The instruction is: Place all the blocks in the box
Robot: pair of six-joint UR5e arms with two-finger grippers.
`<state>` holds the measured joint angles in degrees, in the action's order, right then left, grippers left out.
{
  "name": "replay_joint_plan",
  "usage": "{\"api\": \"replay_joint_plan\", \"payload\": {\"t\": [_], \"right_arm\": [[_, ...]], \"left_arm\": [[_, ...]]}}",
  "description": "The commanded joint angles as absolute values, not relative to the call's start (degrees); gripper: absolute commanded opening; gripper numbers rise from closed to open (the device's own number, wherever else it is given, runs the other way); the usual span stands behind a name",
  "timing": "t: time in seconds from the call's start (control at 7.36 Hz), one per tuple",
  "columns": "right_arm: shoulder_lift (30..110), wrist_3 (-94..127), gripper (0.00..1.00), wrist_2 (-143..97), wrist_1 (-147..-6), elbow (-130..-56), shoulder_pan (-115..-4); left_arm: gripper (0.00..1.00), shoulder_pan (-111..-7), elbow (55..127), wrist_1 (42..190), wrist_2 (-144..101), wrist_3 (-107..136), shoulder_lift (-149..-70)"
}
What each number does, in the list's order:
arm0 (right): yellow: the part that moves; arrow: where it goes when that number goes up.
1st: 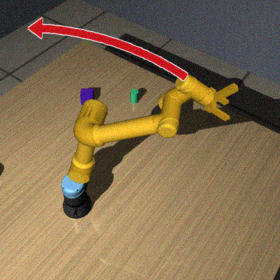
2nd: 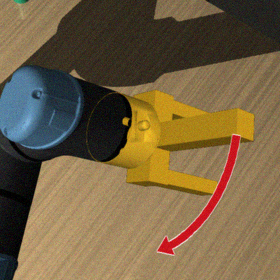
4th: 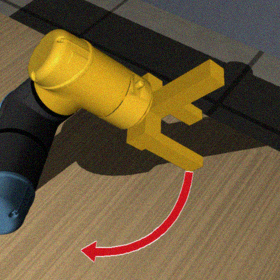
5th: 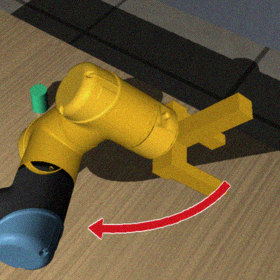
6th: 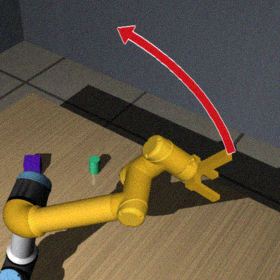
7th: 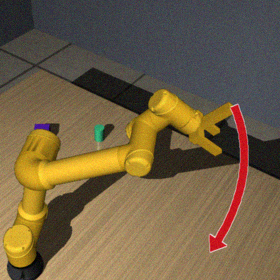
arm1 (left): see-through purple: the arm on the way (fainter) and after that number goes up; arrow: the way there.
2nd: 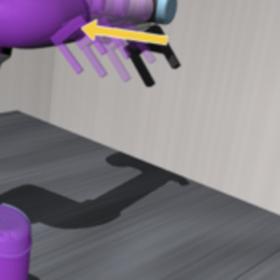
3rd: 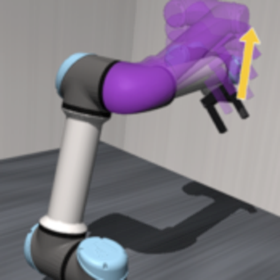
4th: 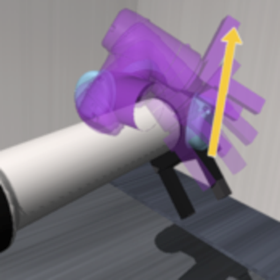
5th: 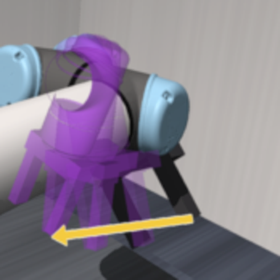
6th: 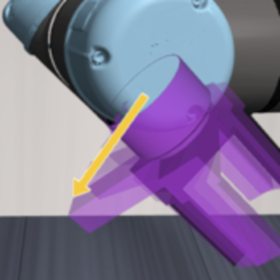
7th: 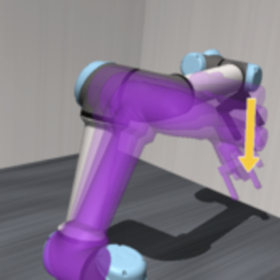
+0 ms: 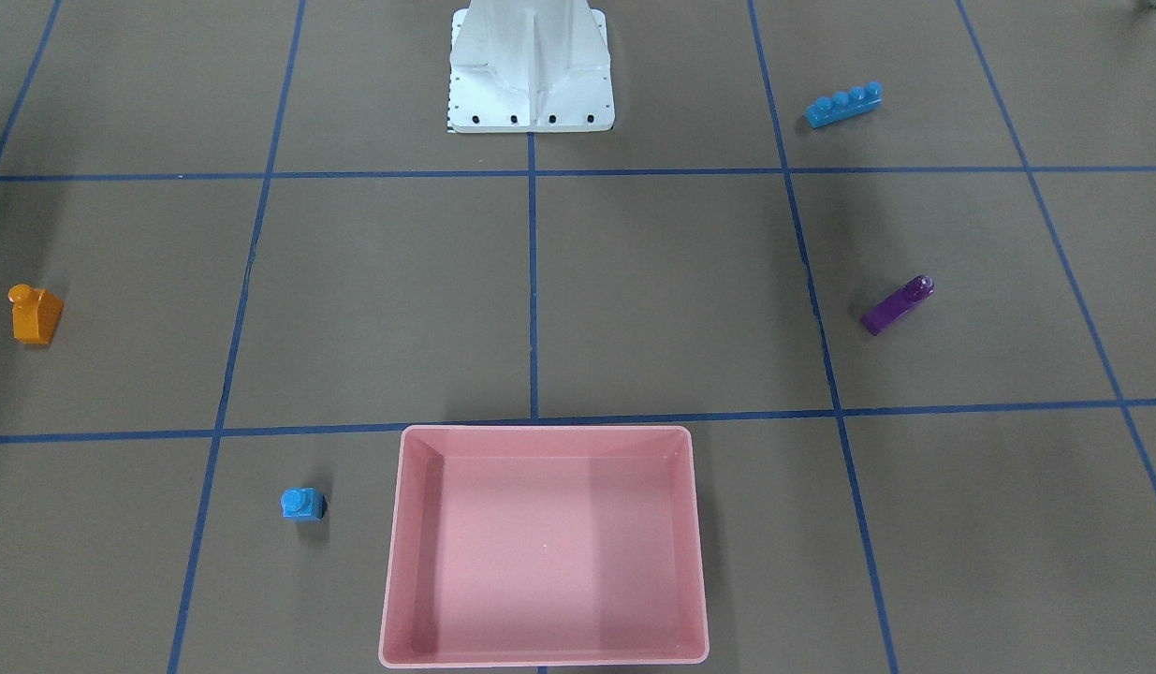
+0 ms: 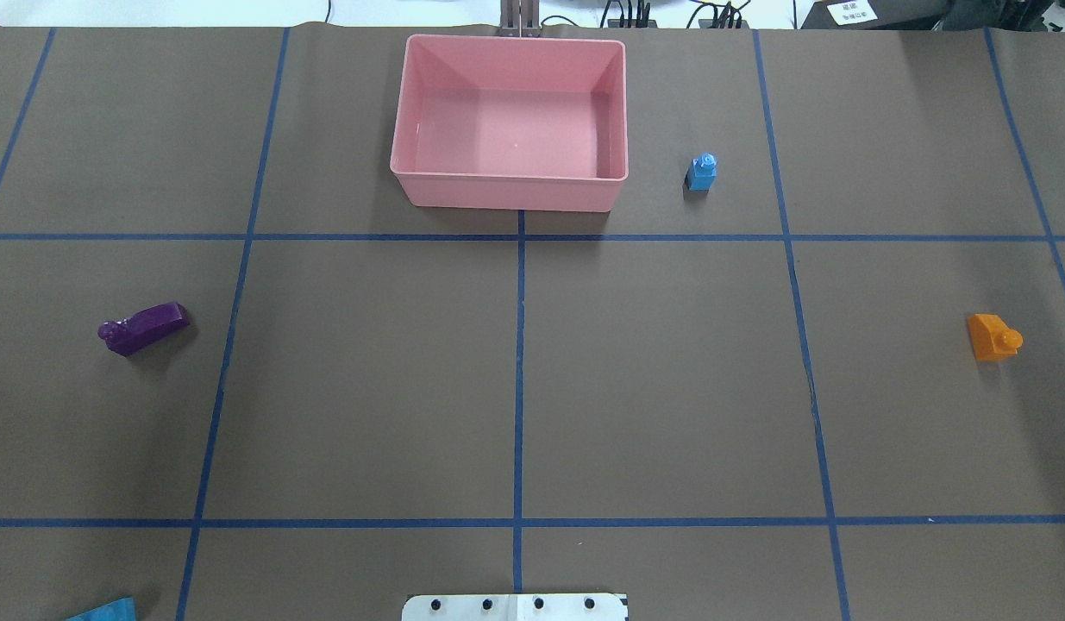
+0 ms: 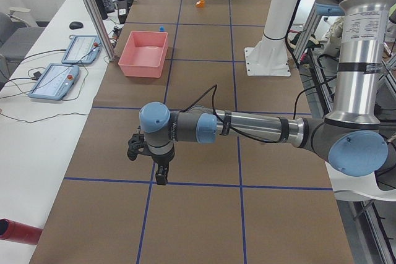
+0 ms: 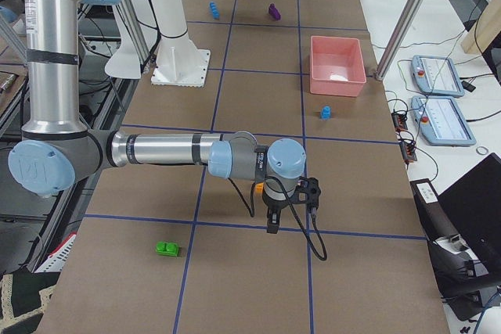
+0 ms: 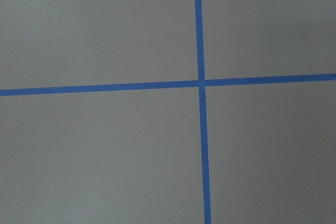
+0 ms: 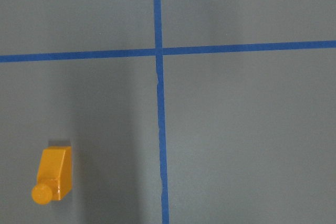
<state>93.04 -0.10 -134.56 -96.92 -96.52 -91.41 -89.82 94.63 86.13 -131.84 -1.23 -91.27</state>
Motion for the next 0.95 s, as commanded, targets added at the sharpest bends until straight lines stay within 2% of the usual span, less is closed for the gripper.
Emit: {"api": "replay_joint_plan", "payload": {"t": [0.0,0.27,0.82], "right_arm": [[93.08,-0.09,1.00,-134.47,-96.94,-96.68,-91.41],[92.64,0.17,1.00,-134.47,-96.86,-96.86,-91.41],[91.58,0.09,1.00,-134.56,-96.86,-97.38,-91.41]], "left_arm": [[1.00,-89.74,95.18,86.13,-131.84,-1.23,-91.49],[1.00,-89.30,96.23,86.39,-131.84,-1.23,-92.46],[1.00,-82.55,97.47,98.42,-135.41,2.61,-93.25]]}}
